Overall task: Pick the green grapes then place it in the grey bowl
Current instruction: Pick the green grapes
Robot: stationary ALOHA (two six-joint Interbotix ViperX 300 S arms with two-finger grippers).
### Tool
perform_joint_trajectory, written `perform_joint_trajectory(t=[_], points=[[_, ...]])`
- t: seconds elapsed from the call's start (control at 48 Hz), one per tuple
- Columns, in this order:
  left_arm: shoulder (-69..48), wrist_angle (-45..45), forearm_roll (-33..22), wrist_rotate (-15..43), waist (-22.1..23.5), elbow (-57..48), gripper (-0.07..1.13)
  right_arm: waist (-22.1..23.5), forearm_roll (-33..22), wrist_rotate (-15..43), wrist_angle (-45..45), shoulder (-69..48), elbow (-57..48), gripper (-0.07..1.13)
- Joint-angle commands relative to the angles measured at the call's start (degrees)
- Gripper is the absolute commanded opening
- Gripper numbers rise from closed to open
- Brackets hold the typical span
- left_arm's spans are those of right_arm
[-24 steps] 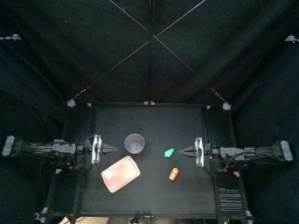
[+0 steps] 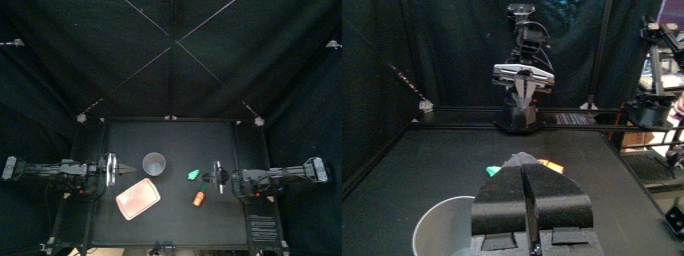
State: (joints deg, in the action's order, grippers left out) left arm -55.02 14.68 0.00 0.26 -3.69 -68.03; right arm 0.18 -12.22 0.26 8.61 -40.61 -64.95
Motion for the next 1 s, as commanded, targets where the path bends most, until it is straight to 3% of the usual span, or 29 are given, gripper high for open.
perform_joint_trajectory(t=[0.021,0.146,0.292,0.417,0.562,1.0], points=[[0.4,-0.1,-0.2,-0.2,-1.5,1.2,0.08,1.5,-3.1,0.4,0.2,2.3,2.5,0.2],[0.4,-0.4,-0.4,-0.2,-2.5,1.2,0.08,3.9,-2.1,0.9,1.1,3.5,3.0,0.39],[0.4,-0.4,-0.4,-0.1,-2.5,1.4,0.08,6.2,2.8,1.4,4.8,3.6,2.5,0.75],[0.4,-0.4,-0.4,-0.1,-2.6,1.5,0.08,7.3,4.5,1.3,6.9,4.0,1.8,0.95],[0.4,-0.4,-0.4,0.0,-2.6,1.6,0.08,7.3,4.7,1.4,5.9,5.2,1.6,0.97],[0.4,0.3,-0.4,-0.4,-2.6,1.7,0.08,7.6,-2.6,0.5,-14.4,19.2,7.0,0.97]])
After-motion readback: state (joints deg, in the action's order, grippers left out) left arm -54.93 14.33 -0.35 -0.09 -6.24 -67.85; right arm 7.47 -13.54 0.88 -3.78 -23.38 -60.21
